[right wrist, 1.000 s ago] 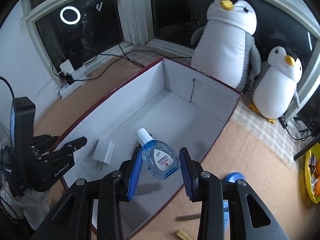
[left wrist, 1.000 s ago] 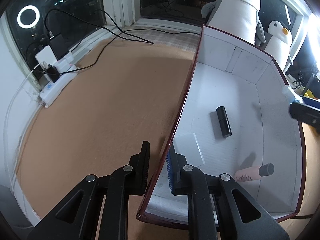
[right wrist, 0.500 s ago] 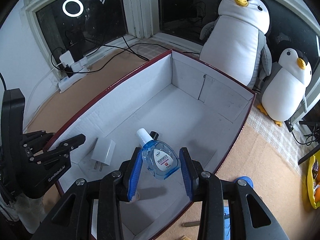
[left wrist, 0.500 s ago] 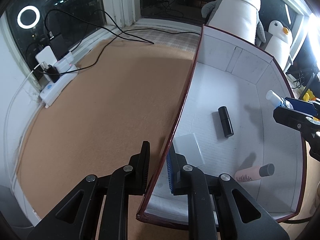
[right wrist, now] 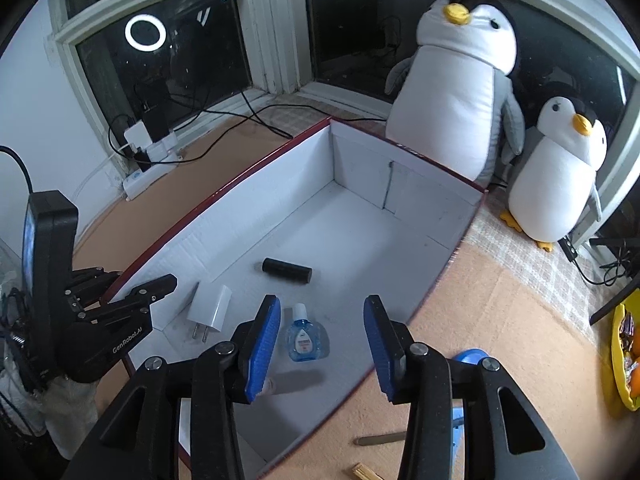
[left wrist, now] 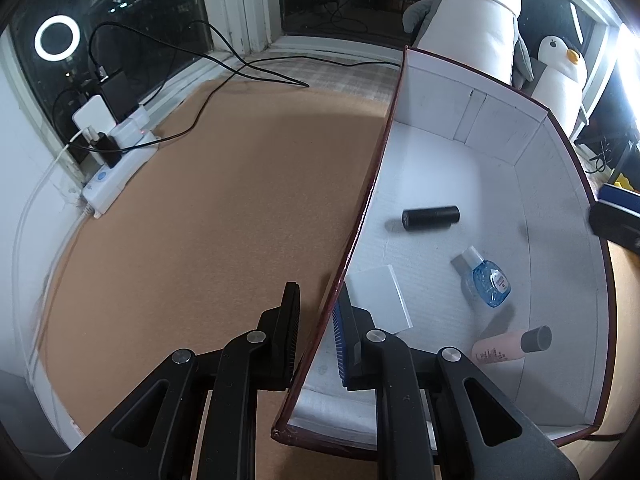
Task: Organize rigid objects
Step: 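Move the right gripper back over the mat toward the grey spoon, then grasp the grey spoon handle with the right gripper, then carry the spoon over the box and release it with the right gripper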
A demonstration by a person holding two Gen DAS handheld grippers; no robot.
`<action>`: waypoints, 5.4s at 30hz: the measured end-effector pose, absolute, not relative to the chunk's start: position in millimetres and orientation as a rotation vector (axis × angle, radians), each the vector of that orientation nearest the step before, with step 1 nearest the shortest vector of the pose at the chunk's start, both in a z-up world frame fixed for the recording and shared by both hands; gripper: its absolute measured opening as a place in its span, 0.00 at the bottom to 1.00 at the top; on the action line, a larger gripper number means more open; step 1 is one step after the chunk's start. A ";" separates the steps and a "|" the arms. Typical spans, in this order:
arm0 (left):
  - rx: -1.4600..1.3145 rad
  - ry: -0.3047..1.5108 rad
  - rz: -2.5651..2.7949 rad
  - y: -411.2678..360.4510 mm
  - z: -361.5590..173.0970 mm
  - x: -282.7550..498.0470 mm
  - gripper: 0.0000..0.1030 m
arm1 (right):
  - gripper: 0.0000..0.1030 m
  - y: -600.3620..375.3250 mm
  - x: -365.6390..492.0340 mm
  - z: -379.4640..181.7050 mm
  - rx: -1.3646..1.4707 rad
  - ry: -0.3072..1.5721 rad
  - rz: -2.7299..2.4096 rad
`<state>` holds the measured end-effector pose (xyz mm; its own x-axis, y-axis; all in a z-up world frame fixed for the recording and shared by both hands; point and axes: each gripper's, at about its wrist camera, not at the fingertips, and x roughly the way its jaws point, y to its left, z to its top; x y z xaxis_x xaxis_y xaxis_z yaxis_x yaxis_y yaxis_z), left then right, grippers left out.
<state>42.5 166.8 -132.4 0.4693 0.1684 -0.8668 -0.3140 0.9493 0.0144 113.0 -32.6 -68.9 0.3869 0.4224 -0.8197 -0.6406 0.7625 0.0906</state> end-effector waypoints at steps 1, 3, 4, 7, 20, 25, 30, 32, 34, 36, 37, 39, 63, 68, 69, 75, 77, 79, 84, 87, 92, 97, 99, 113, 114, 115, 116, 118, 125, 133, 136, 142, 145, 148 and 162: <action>-0.152 1.043 0.299 166.5 -132.4 42.6 0.15 | 0.39 -37.9 113.2 -68.3 -0.253 0.956 0.681; -0.150 1.045 0.302 166.6 -132.4 43.1 0.15 | 0.40 -53.8 114.8 -67.4 -0.241 0.957 0.661; -0.149 1.046 0.304 166.5 -132.4 43.4 0.15 | 0.40 -65.4 116.2 -67.6 -0.230 0.959 0.646; -0.143 1.051 0.308 165.9 -132.0 43.8 0.15 | 0.40 -91.5 120.9 -70.4 -0.203 0.972 0.607; -0.111 1.070 0.334 161.7 -131.1 46.6 0.16 | 0.40 -212.6 145.7 -116.7 -0.152 1.108 0.429; -0.096 1.076 0.346 160.2 -131.0 47.7 0.17 | 0.40 -228.9 149.2 -135.5 -0.199 1.142 0.418; -0.086 1.083 0.359 158.1 -130.5 48.9 0.18 | 0.40 -222.2 145.7 -151.8 -0.294 1.157 0.462; -0.085 1.085 0.362 157.8 -130.5 49.2 0.18 | 0.40 -216.3 145.4 -158.5 -0.317 1.167 0.490; -0.087 1.086 0.365 157.8 -130.4 49.2 0.18 | 0.41 -210.5 146.3 -163.8 -0.339 1.173 0.503; -0.087 1.087 0.368 156.8 -130.5 49.5 0.18 | 0.41 -205.6 148.4 -168.6 -0.361 1.172 0.515; -0.087 1.087 0.370 156.6 -130.5 49.5 0.18 | 0.41 -204.8 150.4 -170.3 -0.370 1.171 0.516; -0.087 1.088 0.372 156.4 -130.3 50.4 0.18 | 0.42 -203.4 155.2 -172.7 -0.383 1.165 0.523; -0.088 1.091 0.377 156.3 -130.0 51.0 0.19 | 0.52 -166.7 173.2 -181.5 -0.521 1.084 0.645; -0.087 1.091 0.377 156.4 -129.9 51.1 0.19 | 0.35 -176.3 180.7 -182.8 -0.417 1.142 0.658; -0.087 1.091 0.377 156.4 -129.9 51.1 0.19 | 0.31 -177.8 180.4 -182.4 -0.419 1.141 0.651; -0.088 1.091 0.376 156.5 -129.8 51.3 0.19 | 0.08 -194.8 181.1 -180.6 -0.357 1.167 0.622; -0.087 1.091 0.377 156.5 -129.9 51.2 0.19 | 0.05 -202.7 181.0 -180.8 -0.331 1.175 0.619; -0.088 1.091 0.376 156.6 -129.8 51.2 0.19 | 0.05 -207.7 179.2 -180.4 -0.328 1.177 0.617; -0.088 1.091 0.376 156.6 -130.1 51.2 0.19 | 0.05 -207.2 174.4 -176.7 -0.329 1.173 0.616; -0.088 1.091 0.376 156.6 -130.2 51.2 0.19 | 0.05 -199.7 171.3 -171.8 -0.316 1.155 0.639; -0.091 1.089 0.377 155.8 -131.4 51.7 0.19 | 0.30 -185.7 165.3 -165.3 -0.238 1.188 0.691; -0.093 1.088 0.376 154.9 -131.7 52.3 0.19 | 0.40 -175.3 170.7 -169.8 -0.083 1.271 0.701; -0.093 1.089 0.376 155.7 -131.4 51.7 0.19 | 0.40 -170.7 175.7 -175.1 -0.031 1.310 0.687; -0.105 1.082 0.369 155.7 -133.1 51.7 0.19 | 0.25 -127.4 183.5 -182.4 -0.080 1.380 0.505; -0.107 1.081 0.368 156.6 -133.0 51.1 0.19 | 0.18 -127.8 182.4 -182.3 -0.080 1.381 0.500; -0.109 1.081 0.367 156.4 -133.3 51.2 0.19 | 0.15 -128.7 183.4 -183.1 -0.058 1.389 0.505; -0.112 1.080 0.366 157.1 -133.4 50.4 0.19 | 0.15 -130.8 184.5 -184.2 -0.028 1.398 0.507; -0.116 1.081 0.365 157.3 -134.3 50.1 0.19 | 0.11 -132.9 184.8 -185.2 -0.008 1.396 0.510; -0.126 1.078 0.357 160.6 -135.1 48.3 0.19 | 0.03 -150.8 180.4 -183.5 0.137 1.378 0.551; -0.141 1.068 0.348 163.3 -134.9 46.9 0.19 | 0.03 -162.9 174.2 -149.6 0.207 1.295 0.560; -0.149 1.062 0.343 164.1 -134.9 46.3 0.18 | 0.03 -160.4 180.3 -125.9 0.209 1.248 0.575; -0.162 1.055 0.329 165.1 -134.7 45.1 0.17 | 0.03 -134.0 178.2 -74.5 0.189 1.143 0.623; -0.164 1.051 0.323 165.6 -134.6 44.8 0.16 | 0.03 -116.4 177.4 -53.3 0.179 1.111 0.661; -0.168 1.047 0.316 166.7 -134.7 44.4 0.16 | 0.03 -97.1 176.3 -41.7 0.163 1.098 0.694; -0.188 1.033 0.297 170.1 -134.6 42.2 0.15 | 0.03 -20.9 178.7 -50.4 0.102 1.118 0.760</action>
<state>42.2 170.1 -134.6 0.4772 0.1540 -0.8652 -0.3293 0.9441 -0.0136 178.7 -20.9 -50.4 0.2180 0.5961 -0.7728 -0.4988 0.7486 0.4368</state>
